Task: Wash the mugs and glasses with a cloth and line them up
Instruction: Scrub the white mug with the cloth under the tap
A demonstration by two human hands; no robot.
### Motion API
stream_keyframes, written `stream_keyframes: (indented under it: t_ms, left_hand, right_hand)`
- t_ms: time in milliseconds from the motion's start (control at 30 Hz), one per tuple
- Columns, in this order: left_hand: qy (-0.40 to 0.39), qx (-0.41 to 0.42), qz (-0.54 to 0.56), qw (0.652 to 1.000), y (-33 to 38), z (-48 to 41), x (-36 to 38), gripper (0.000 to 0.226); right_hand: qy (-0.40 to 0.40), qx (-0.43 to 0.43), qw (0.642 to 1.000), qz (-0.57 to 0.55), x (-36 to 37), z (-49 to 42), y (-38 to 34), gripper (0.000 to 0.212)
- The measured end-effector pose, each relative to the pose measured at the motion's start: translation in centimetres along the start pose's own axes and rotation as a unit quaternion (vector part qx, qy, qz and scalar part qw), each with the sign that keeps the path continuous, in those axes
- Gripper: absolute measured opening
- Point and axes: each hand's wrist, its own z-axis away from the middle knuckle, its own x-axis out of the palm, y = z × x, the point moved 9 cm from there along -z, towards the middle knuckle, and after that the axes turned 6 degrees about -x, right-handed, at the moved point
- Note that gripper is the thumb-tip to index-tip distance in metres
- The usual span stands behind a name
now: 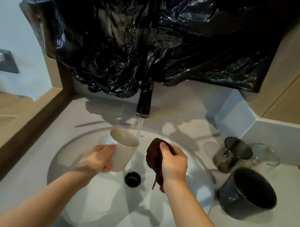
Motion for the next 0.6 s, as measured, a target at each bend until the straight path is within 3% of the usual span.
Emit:
stream_keyframes:
  t_ms: [267, 400, 600]
  left_hand:
    - [-0.033, 0.020, -0.047, 0.998, 1.3, -1.9, 2.9, 0.044]
    - [-0.074, 0.066, -0.124, 0.987, 1.3, -1.2, 3.0, 0.036]
    - [-0.063, 0.158, -0.246, 0.954, 0.4, -0.6, 1.2, 0.036]
  right_hand:
    - [0.016, 0.032, 0.999, -0.003, -0.7, -1.4, 2.2, 0.013]
    - [0.017, 0.046, 0.999, -0.011, -0.9, -1.6, 3.1, 0.012]
    - [0.006, 0.059, 0.998, -0.002, -1.0, -1.5, 3.8, 0.013]
